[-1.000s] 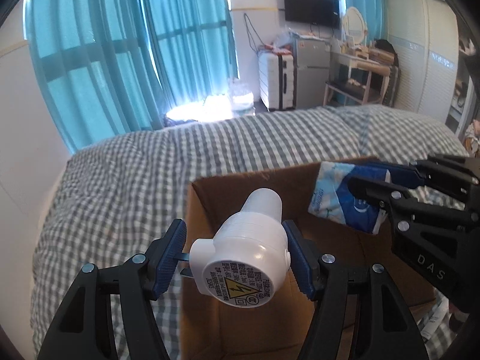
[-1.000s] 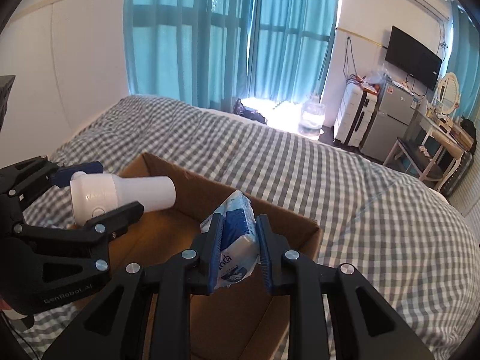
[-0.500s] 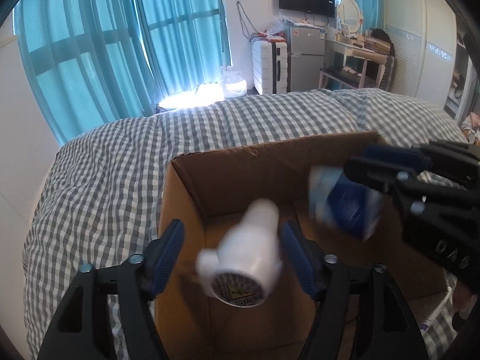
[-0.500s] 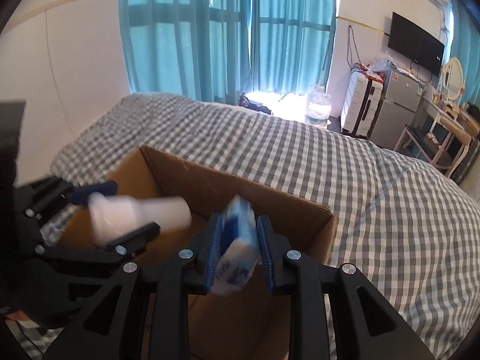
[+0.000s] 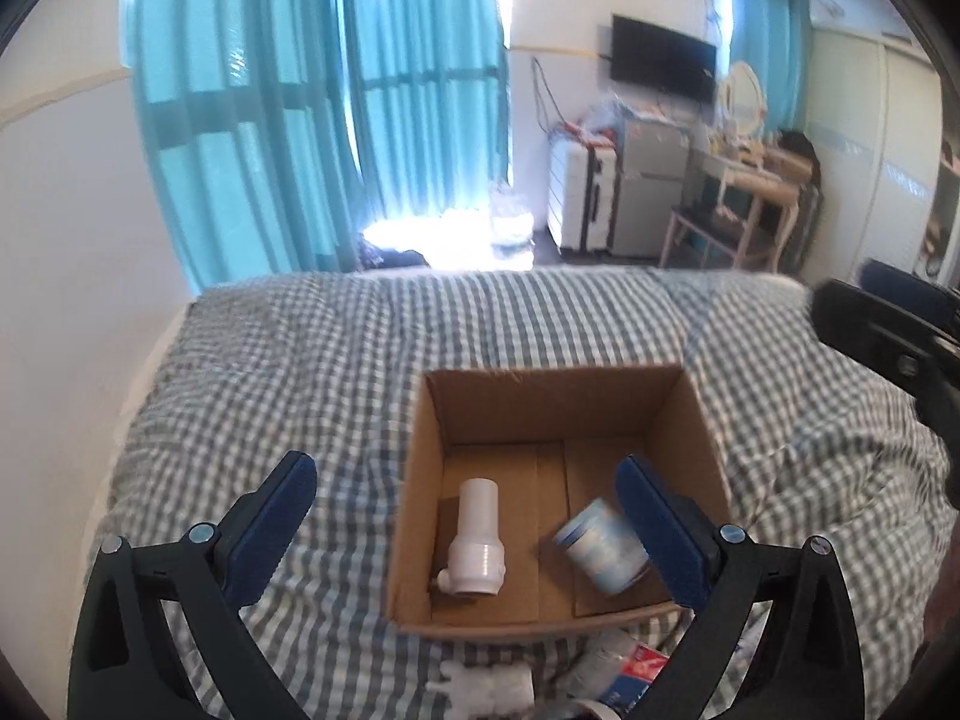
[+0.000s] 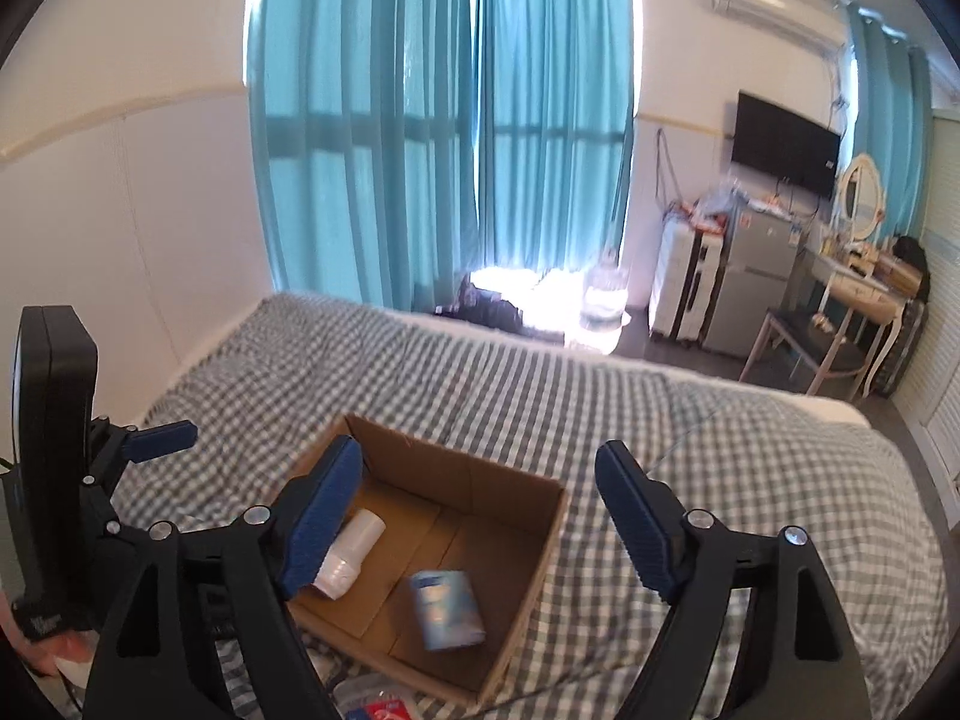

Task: Organize objects
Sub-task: 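Grasp the white tape roll with left tool while right tool grasps swab jar, then carry tape roll and swab jar into the box and release both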

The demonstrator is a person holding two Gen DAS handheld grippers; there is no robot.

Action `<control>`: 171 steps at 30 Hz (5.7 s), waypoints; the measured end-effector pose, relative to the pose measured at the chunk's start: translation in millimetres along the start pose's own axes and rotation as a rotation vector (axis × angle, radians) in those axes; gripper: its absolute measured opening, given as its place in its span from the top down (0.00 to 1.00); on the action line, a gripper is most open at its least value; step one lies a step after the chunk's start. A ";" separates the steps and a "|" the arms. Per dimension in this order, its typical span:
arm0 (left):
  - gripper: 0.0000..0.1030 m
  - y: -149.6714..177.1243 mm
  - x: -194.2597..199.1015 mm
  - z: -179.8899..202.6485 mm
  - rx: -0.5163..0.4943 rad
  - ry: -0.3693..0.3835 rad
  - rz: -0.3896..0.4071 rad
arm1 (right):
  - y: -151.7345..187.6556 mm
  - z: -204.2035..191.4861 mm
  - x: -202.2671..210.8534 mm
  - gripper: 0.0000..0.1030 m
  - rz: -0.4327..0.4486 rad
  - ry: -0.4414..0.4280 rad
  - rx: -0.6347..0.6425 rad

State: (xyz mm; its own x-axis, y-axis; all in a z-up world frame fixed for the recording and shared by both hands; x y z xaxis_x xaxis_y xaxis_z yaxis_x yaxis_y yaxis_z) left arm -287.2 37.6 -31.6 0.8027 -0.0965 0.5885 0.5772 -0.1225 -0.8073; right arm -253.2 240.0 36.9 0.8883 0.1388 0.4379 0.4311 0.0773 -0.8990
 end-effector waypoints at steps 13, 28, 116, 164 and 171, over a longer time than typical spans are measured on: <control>0.00 9.6 100.2 -6.8 -0.006 -0.092 0.121 | 0.0 -3.9 104.0 0.01 0.107 0.099 0.040; 0.00 99.5 73.8 37.1 0.028 -0.077 -0.016 | 98.3 16.0 89.2 0.01 -0.030 0.011 0.015; 0.76 91.3 92.8 16.7 -0.012 0.022 0.031 | 131.0 -51.9 59.4 0.97 -0.258 0.014 0.179; 0.76 139.0 9.3 -5.2 0.029 0.044 -0.148 | 173.8 -60.0 8.6 0.15 -0.291 0.010 0.110; 0.76 71.7 14.4 0.8 0.004 0.064 -0.048 | 103.1 -44.2 7.4 0.15 -0.172 0.025 0.062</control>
State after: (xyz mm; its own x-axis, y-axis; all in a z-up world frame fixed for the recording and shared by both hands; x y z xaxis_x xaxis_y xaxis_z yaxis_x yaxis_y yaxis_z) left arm -234.1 28.3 -81.1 0.7628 -0.1532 0.6283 0.6159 -0.1241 -0.7780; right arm -195.2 205.3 -53.0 0.8061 0.0933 0.5843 0.5674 0.1583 -0.8081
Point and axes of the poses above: each gripper's, at about its wrist camera, not at the fingertips, and x roughly against the way its jaws point, z to its right, y to its underside, the point moved 5 cm from there along -x, roughly the way its jaws point, and after that the axes turned 5 degrees about z, right-handed, at the moved point
